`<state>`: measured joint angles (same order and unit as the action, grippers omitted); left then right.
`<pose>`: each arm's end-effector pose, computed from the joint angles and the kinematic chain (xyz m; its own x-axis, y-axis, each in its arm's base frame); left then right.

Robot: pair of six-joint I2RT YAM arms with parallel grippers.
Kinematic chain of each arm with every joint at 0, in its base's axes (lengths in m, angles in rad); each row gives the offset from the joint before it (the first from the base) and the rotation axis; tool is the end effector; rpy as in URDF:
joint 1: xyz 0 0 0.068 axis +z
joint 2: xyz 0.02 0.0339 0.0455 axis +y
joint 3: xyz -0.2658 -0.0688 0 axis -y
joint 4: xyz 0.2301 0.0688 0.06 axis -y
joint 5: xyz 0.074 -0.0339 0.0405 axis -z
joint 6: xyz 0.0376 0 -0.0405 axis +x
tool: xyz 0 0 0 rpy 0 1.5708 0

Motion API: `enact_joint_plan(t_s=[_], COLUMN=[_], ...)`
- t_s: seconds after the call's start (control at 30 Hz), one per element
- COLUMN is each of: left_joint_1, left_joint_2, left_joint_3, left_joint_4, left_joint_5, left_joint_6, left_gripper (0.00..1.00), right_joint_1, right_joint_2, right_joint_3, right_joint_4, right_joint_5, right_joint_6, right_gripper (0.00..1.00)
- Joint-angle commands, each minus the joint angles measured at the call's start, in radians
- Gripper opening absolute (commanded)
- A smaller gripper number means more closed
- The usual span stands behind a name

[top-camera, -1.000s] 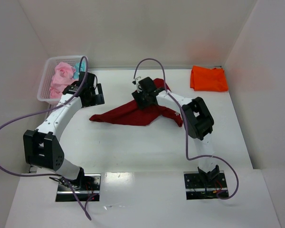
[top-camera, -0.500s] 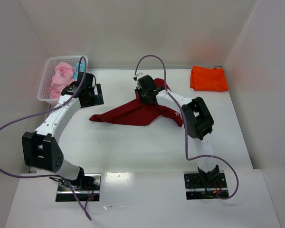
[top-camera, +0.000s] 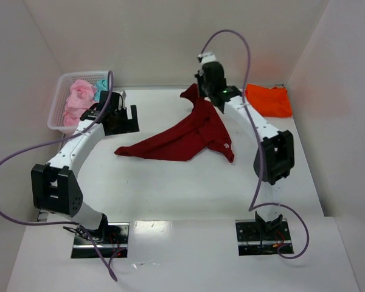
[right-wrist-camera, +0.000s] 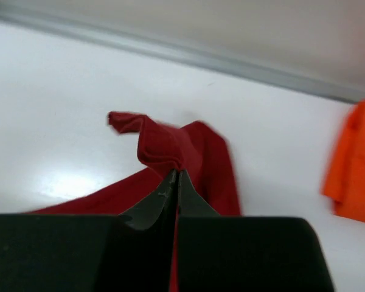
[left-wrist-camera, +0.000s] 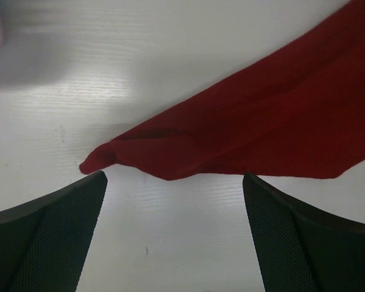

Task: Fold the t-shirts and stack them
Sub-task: Flatten out the tshirt

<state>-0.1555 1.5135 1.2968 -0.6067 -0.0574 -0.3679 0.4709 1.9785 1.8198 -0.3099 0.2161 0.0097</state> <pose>0.3147 -0.0472 0.3062 -0.7179 -0.2509 -0.6494 -0.1523 0.9668 -0.2052 0.4144 0.2019 0.3304 -0.4051 -0.1956 -0.8931 -0.2687 0.9592 -0.0882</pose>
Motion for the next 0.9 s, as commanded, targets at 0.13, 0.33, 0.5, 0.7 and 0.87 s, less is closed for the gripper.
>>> enact_joint_plan(t_s=[0.13,0.33,0.5,0.7,0.87], left_joint_1=[-0.03,-0.127,-0.161,-0.161,-0.161], left_joint_2=[0.131,0.275,0.332,0.367,0.395], left_joint_3=[0.051,0.159,0.22,0.277,0.3], left_joint_4=[0.097,0.055,0.055,0.064,0.073], left_joint_5=[0.289,0.3,0.246,0.168,0.182], left_joint_6=[0.155,0.205,0.215,0.184,0.175], left_gripper=[1.0,1.0,1.0,1.0,1.0], right_joint_1=[-0.091,-0.115,-0.159,-0.222,-0.233], right_joint_2=[-0.294,-0.467,-0.608,-0.771,-0.883], right_joint_3=[-0.104,-0.264,-0.402,-0.491,-0.502], right_joint_4=[0.003,-0.064,-0.139,-0.268,-0.365], right_joint_5=[0.14,0.195,0.206,0.23,0.239], right_joint_6=[0.024,0.093,0.189,0.295,0.392], right_gripper=[0.01,0.01,0.01,0.01,0.01])
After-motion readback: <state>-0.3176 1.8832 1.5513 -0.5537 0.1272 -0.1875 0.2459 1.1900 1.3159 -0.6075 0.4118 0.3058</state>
